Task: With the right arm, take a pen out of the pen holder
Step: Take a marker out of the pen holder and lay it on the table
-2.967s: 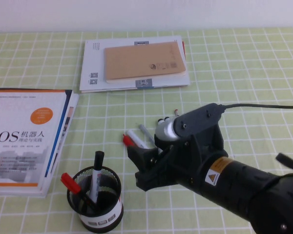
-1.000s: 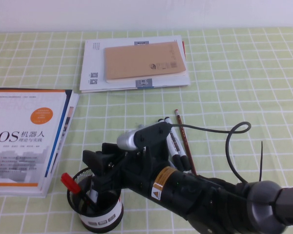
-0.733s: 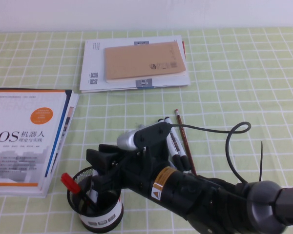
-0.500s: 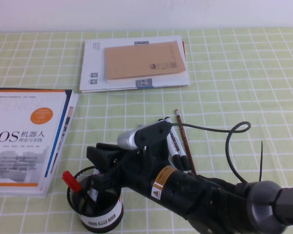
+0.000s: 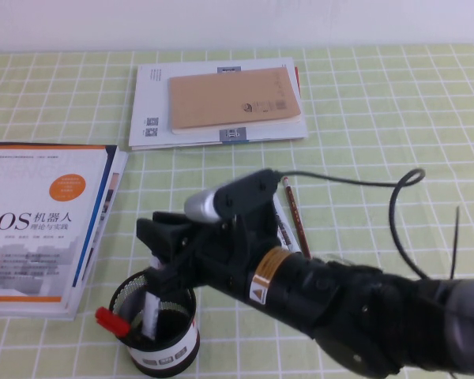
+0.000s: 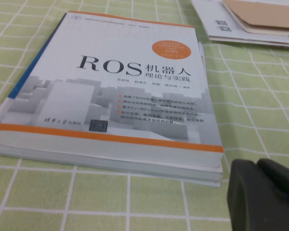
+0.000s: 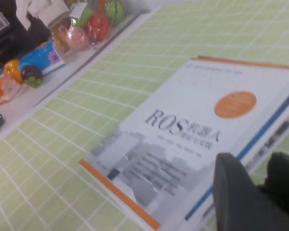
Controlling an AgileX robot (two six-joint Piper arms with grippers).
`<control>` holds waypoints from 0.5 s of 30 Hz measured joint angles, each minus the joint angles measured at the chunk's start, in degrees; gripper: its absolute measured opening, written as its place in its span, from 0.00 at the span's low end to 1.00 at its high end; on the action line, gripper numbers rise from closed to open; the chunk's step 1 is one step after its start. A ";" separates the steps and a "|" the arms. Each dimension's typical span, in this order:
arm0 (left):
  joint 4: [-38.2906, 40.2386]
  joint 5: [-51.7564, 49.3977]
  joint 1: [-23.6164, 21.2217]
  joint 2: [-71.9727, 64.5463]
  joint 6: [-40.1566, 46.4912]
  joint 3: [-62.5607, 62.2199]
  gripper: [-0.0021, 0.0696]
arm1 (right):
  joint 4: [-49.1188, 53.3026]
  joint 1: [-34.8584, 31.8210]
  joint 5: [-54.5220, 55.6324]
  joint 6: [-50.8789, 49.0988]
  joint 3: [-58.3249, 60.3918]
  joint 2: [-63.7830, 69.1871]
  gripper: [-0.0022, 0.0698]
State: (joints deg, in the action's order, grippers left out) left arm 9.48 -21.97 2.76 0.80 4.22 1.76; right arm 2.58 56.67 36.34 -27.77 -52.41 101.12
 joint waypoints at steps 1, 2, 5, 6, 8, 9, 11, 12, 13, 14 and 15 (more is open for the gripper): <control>0.00 0.00 0.00 0.00 0.00 0.00 0.02 | 0.15 0.00 -1.49 0.16 -0.62 -1.08 0.16; 0.00 0.00 0.00 0.00 0.00 0.00 0.02 | 0.58 0.00 -3.43 0.43 -1.37 -2.38 0.16; 0.00 0.00 0.00 0.00 0.00 0.00 0.02 | 1.84 0.00 -9.04 2.54 -3.60 -5.14 0.16; 0.00 0.00 0.00 0.00 0.00 0.00 0.02 | 2.14 0.00 -11.73 3.44 -4.65 -6.17 0.16; 0.00 0.00 0.00 0.00 0.00 0.00 0.02 | 2.68 0.00 -16.68 4.89 -6.86 -8.06 0.16; 0.00 0.00 0.00 0.00 0.00 0.00 0.02 | 3.07 -0.27 -19.30 5.76 -8.00 -8.96 0.16; 0.00 0.00 0.00 0.00 0.00 0.00 0.02 | 3.88 -0.92 -24.17 7.04 -9.98 -10.44 0.16; 0.00 0.00 0.00 0.00 0.00 0.00 0.02 | 4.47 -1.30 -26.31 7.45 -11.01 -11.19 0.16; 0.00 0.00 0.00 0.00 0.00 0.00 0.02 | 5.04 -1.73 -28.31 7.60 -12.02 -11.87 0.16; 0.00 0.00 0.00 0.00 0.00 0.00 0.02 | 5.91 -2.09 -29.96 7.85 -12.85 -12.36 0.16; 0.00 0.00 0.00 0.00 0.00 0.00 0.02 | 6.80 -2.43 -31.72 7.84 -13.89 -12.91 0.16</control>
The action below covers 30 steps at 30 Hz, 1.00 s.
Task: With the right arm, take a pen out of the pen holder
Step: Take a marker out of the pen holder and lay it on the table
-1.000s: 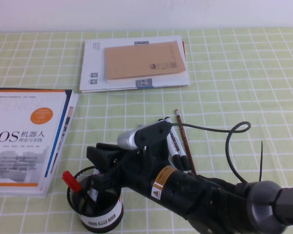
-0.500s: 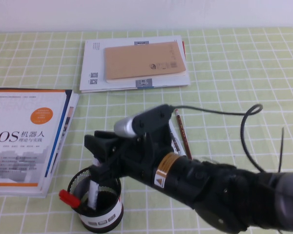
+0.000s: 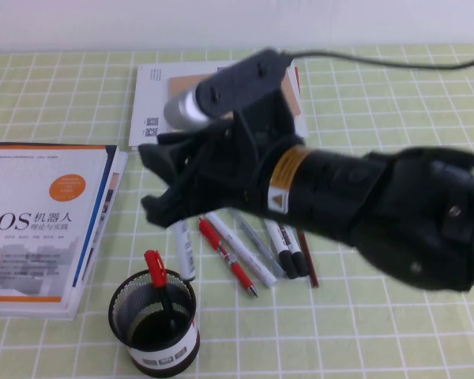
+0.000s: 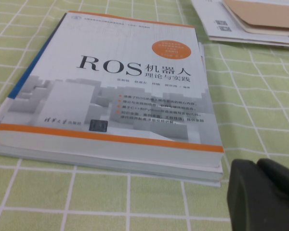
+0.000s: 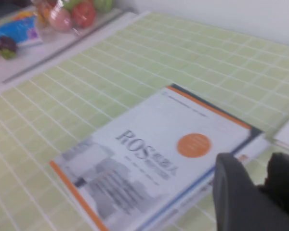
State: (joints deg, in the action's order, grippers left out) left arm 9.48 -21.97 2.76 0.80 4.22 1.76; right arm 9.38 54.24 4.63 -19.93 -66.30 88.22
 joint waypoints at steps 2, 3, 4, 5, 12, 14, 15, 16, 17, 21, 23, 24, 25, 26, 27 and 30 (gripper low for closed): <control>0.00 0.00 0.00 0.00 0.00 0.00 0.02 | 1.45 -0.89 -4.63 0.03 -1.90 -0.77 0.16; 0.00 0.00 0.00 0.00 0.00 0.00 0.02 | 1.92 -1.38 -7.60 0.03 -3.02 -0.94 0.16; 0.00 0.00 0.00 0.00 0.00 0.00 0.02 | 2.49 -1.85 -9.89 0.13 -3.93 -1.09 0.16; 0.00 0.00 0.00 0.00 0.00 0.00 0.02 | 2.94 -2.61 -13.38 0.13 -5.31 -1.18 0.16; 0.00 0.00 0.00 0.00 0.00 0.00 0.02 | 4.67 -8.41 -31.12 0.15 -10.42 -1.03 0.16; 0.00 0.00 0.00 0.00 0.00 0.00 0.02 | 4.57 -10.53 -34.51 0.15 -10.95 -0.51 0.16; 0.00 0.00 0.00 0.00 0.00 0.00 0.02 | 4.21 -11.80 -35.82 0.04 -10.96 -0.05 0.16; 0.00 0.00 0.00 0.00 0.00 0.00 0.02 | 3.40 -13.07 -37.00 0.04 -10.96 0.50 0.16; 0.00 0.00 0.00 0.00 0.00 0.00 0.02 | 2.84 -14.30 -37.91 0.04 -10.96 1.05 0.16; 0.00 0.00 0.00 0.00 0.00 0.00 0.02 | 0.07 -18.10 -43.21 0.04 -12.26 4.95 0.16; 0.00 0.00 0.00 0.00 0.00 0.00 0.02 | -1.16 -19.55 -45.65 0.04 -13.91 7.62 0.16; 0.00 0.00 0.00 0.00 0.00 0.00 0.02 | -1.78 -20.34 -46.83 0.04 -14.85 9.04 0.16; 0.00 0.00 0.00 0.00 0.00 0.00 0.02 | -2.44 -21.10 -47.84 0.04 -15.82 10.49 0.16; 0.00 0.00 0.00 0.00 0.00 0.00 0.02 | -2.74 -21.82 -48.66 0.04 -16.63 11.63 0.16; 0.00 0.00 0.00 0.00 0.00 0.00 0.02 | -3.20 -22.52 -49.26 0.14 -17.65 13.10 0.16; 0.00 0.00 0.00 0.00 0.00 0.00 0.02 | -5.03 -24.08 -49.83 0.82 -20.50 17.13 0.16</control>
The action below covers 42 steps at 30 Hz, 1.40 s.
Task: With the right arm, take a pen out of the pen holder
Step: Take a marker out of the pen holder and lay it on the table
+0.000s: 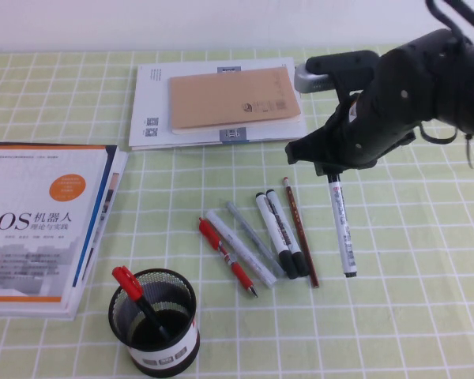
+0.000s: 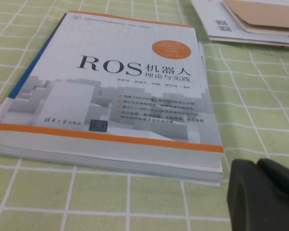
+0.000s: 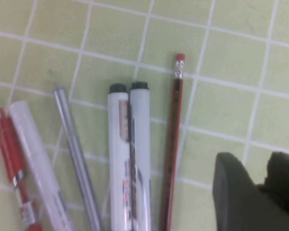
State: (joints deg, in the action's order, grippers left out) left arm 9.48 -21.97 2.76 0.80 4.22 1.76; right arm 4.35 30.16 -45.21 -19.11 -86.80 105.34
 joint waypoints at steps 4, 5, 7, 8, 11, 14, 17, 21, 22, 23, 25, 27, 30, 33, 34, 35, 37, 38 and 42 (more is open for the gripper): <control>0.00 0.00 0.00 0.00 0.00 0.00 0.02 | -3.48 -0.71 -0.23 3.09 -3.87 5.49 0.16; 0.00 0.00 0.00 0.00 0.00 0.00 0.02 | -4.35 -0.69 -0.23 3.86 -4.96 6.56 0.16; 0.00 0.00 0.00 0.00 0.00 0.00 0.02 | -7.29 -0.83 -0.36 5.87 -7.12 9.18 0.16; 0.00 0.00 0.00 0.00 0.00 0.00 0.02 | -8.39 -0.87 -0.36 6.68 -7.94 10.17 0.16; 0.00 0.00 0.00 0.00 0.00 0.00 0.02 | -9.84 -1.53 -1.05 7.88 -10.50 13.45 0.16; 0.00 0.00 0.00 0.00 0.00 0.00 0.02 | -10.10 -2.23 -2.05 8.38 -12.46 15.66 0.16; 0.00 0.00 0.00 0.00 0.00 0.00 0.02 | -10.10 -2.62 -2.46 8.61 -13.21 16.72 0.16; 0.00 0.00 0.00 0.00 0.00 0.00 0.02 | -10.44 -2.86 -2.52 8.71 -13.52 17.80 0.16; 0.00 0.00 0.00 0.00 0.00 0.00 0.02 | -10.72 -2.86 -2.52 8.71 -13.52 18.15 0.16; 0.00 0.00 0.00 0.00 0.00 0.00 0.02 | -11.00 -2.88 -2.52 8.71 -13.52 18.49 0.16; 0.00 0.00 0.00 0.00 0.00 0.00 0.02 | -11.70 -2.88 -2.52 8.95 -13.52 19.23 0.16; 0.00 0.00 0.00 0.00 0.00 0.00 0.02 | -12.23 -2.88 -2.41 9.31 -13.52 19.77 0.16; 0.00 0.00 0.00 0.00 0.00 0.00 0.02 | -12.72 -2.88 -1.57 9.44 -13.52 20.23 0.16; 0.00 0.00 0.00 0.00 0.00 0.00 0.02 | -12.96 -2.88 -0.65 9.53 -13.52 20.23 0.16; 0.00 0.00 0.00 0.00 0.00 0.00 0.02 | -12.96 -2.88 -0.51 9.53 -13.52 20.23 0.16; 0.00 0.00 0.00 0.00 0.00 0.00 0.02 | -12.96 -2.88 -0.40 9.53 -13.52 20.23 0.16; 0.00 0.00 0.00 0.00 0.00 0.00 0.02 | -13.04 -2.88 -0.27 9.53 -13.52 20.23 0.16; 0.00 0.00 0.00 0.00 0.00 0.00 0.02 | -13.04 -2.88 -0.13 9.53 -13.52 20.23 0.17; 0.00 0.00 0.00 0.00 0.00 0.00 0.02 | -13.04 -2.88 0.37 9.53 -13.52 20.23 0.25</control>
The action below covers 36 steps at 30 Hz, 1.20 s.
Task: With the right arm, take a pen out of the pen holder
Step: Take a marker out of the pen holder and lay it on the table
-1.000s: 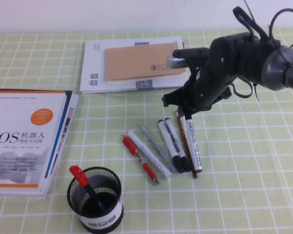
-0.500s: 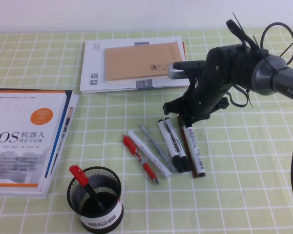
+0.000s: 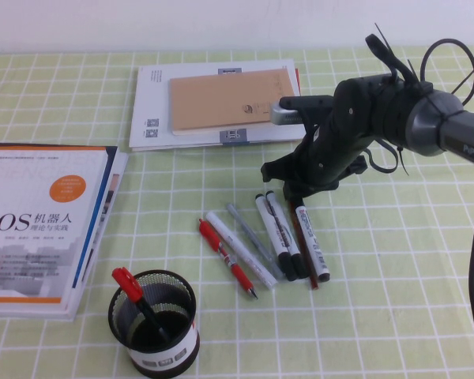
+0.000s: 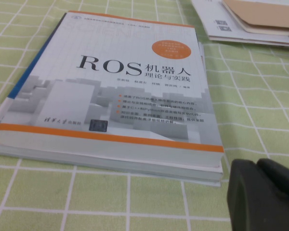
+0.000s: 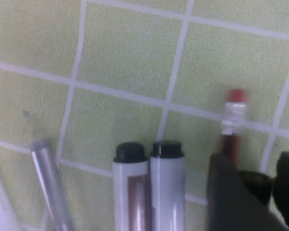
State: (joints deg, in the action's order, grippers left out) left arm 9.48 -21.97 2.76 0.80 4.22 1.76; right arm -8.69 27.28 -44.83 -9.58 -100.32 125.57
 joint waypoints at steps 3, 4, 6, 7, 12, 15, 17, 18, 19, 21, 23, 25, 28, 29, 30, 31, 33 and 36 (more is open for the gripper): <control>0.00 0.00 0.00 0.00 0.00 0.00 0.02 | 0.00 0.00 0.22 0.00 0.00 0.00 0.33; 0.00 0.00 0.00 0.00 0.00 0.00 0.02 | 0.00 0.00 0.22 0.00 0.00 0.00 0.34; 0.00 0.00 0.00 0.00 0.00 0.00 0.02 | 0.00 0.00 0.36 0.00 0.00 0.00 0.35; 0.00 0.00 0.00 0.00 0.00 0.00 0.02 | 0.00 0.00 0.36 0.00 0.00 0.00 0.36; 0.00 0.00 0.00 0.00 0.00 0.00 0.02 | 0.00 0.00 0.25 0.00 0.00 0.00 0.36; 0.00 0.00 0.00 0.00 0.00 0.00 0.02 | 0.36 0.26 -1.65 0.00 0.00 -0.91 0.36; 0.00 0.00 0.00 0.00 0.00 0.00 0.02 | 0.77 0.85 -3.32 0.00 0.40 -2.76 0.36; 0.00 0.00 0.00 0.00 0.00 0.00 0.02 | 0.91 1.13 -3.64 0.00 0.97 -3.88 0.36; 0.00 0.00 0.00 0.00 0.00 0.00 0.02 | 1.01 1.45 -3.80 0.00 2.02 -5.62 0.36; 0.00 0.00 0.00 0.00 0.00 0.00 0.02 | 1.29 2.27 -3.38 0.00 5.02 -10.15 0.36; 0.00 0.00 0.00 0.00 0.00 0.00 0.02 | 1.87 3.05 -1.40 0.00 9.85 -15.23 0.34; 0.00 0.00 0.00 0.00 0.00 0.00 0.02 | 2.18 3.48 0.84 0.00 15.41 -21.51 0.29; 0.00 0.00 0.00 0.00 0.00 0.00 0.02 | 2.18 3.69 1.76 0.00 22.34 -30.22 0.19; 0.00 0.00 0.00 0.00 0.00 0.00 0.02 | 2.27 3.69 1.87 0.00 24.46 -33.12 0.15; 0.00 0.00 0.00 0.00 0.00 0.00 0.02 | 2.27 3.69 1.87 0.00 26.09 -35.96 0.11; 0.00 0.00 0.00 0.00 0.00 0.00 0.02 | 2.41 3.69 1.87 0.00 28.05 -38.64 0.07; 0.00 0.00 0.00 0.00 0.00 0.00 0.02 | 2.71 3.69 1.87 0.00 31.81 -43.36 0.04; 0.00 0.00 0.00 0.00 0.00 0.00 0.02 | 3.20 3.69 1.89 0.00 36.69 -50.47 0.02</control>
State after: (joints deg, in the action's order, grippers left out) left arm 9.48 -21.97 2.76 0.80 4.22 1.76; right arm -5.49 30.97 -42.94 -9.58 -63.62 75.10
